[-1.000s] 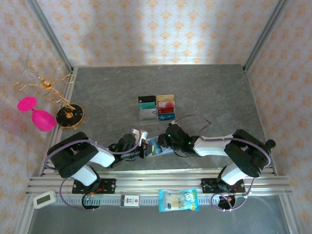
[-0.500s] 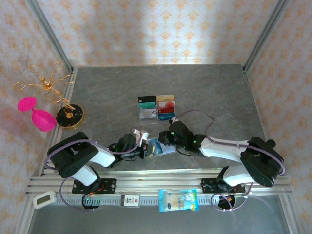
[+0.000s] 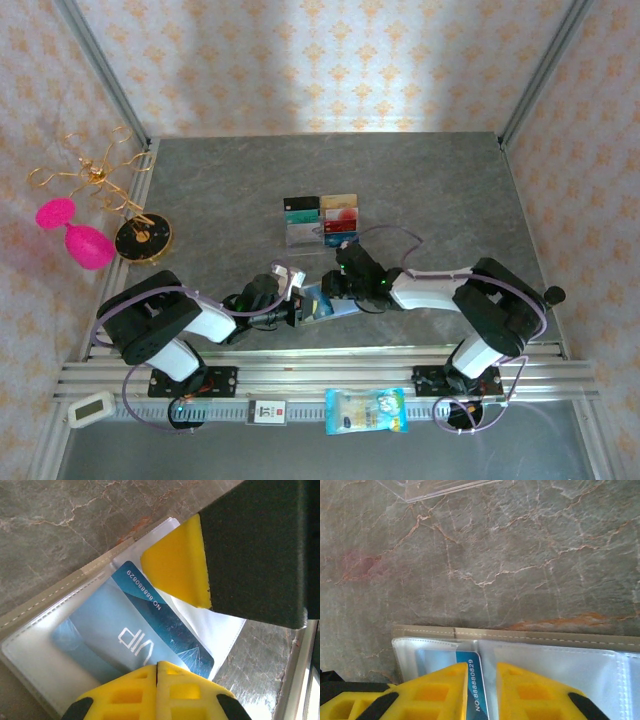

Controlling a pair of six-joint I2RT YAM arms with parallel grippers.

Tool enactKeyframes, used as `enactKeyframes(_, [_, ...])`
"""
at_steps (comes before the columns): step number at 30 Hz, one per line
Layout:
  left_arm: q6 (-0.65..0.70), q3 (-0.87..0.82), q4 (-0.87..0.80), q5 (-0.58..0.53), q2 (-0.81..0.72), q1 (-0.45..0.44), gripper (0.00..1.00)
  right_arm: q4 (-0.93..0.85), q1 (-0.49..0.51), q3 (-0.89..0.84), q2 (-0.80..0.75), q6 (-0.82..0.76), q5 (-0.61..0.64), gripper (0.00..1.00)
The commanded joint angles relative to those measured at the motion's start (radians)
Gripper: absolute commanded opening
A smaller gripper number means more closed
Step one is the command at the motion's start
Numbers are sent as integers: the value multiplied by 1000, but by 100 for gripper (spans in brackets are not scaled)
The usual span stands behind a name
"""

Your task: Take the credit cards out of the card holder

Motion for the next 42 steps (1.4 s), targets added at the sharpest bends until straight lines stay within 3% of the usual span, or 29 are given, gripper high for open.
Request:
enactKeyframes(1, [17,-2,-95,27,23,8,0,-29,-5,7,23,-23,21,21])
enactKeyframes(12, [0,-8,-52,44,55,14,0,24,-4,4,48,-86,-191,16])
enactKeyframes(16, [-9,-11,-39,49,60,14,0,-8,-5,-5,28,-57,-107,0])
enactKeyframes(21, [-20,-23,-39,44,50,14,0,-4,-17,-47,-45,20,-36,0])
enactKeyframes(29, [-30,-25,-44,35,29,14,0,67,-19,-82,-30,186,-69,0])
enactKeyframes(33, [-32,-30,-54,21,14,14,4,5,-19,-84,-50,201,-17,0])
enactKeyframes(37, [-32,-33,-52,26,17,14,7,-24,-25,-81,-58,228,-50,0])
enactKeyframes(42, [-32,-39,-46,23,11,16,8,-68,-26,-76,-99,162,-20,0])
